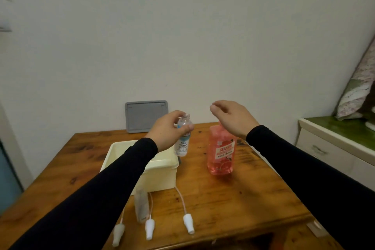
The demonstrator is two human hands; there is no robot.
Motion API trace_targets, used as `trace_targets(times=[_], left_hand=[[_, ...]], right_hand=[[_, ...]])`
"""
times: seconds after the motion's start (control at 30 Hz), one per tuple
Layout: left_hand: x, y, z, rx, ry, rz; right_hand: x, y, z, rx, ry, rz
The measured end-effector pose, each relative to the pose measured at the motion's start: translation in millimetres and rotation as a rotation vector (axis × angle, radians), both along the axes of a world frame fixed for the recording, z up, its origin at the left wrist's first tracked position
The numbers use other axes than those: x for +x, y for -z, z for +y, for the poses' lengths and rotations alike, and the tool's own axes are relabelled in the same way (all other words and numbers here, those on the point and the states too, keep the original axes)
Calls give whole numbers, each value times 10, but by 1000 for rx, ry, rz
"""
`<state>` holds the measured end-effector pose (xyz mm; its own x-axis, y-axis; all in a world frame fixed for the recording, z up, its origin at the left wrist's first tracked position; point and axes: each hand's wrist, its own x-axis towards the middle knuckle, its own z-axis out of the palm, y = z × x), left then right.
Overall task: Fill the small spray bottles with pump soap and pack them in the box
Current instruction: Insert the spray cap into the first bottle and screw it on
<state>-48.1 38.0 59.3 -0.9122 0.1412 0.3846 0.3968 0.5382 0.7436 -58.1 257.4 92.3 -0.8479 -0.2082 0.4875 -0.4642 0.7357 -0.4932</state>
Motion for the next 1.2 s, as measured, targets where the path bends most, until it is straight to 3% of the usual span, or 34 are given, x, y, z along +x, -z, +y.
trace_targets(times=[0.4, 0.67, 0.97, 1.2], left_hand=[[402, 187, -183, -16, -53, -3], [539, 333, -213, -31, -79, -32], [551, 421, -265, -45, -106, -39], [545, 462, -262, -37, -107, -55]], right_hand=[[503, 1095, -345, 293, -309, -174], [728, 1484, -427, 736, -609, -102], [773, 1605, -467, 826, -764, -6], [716, 1595, -396, 650, -701, -35]])
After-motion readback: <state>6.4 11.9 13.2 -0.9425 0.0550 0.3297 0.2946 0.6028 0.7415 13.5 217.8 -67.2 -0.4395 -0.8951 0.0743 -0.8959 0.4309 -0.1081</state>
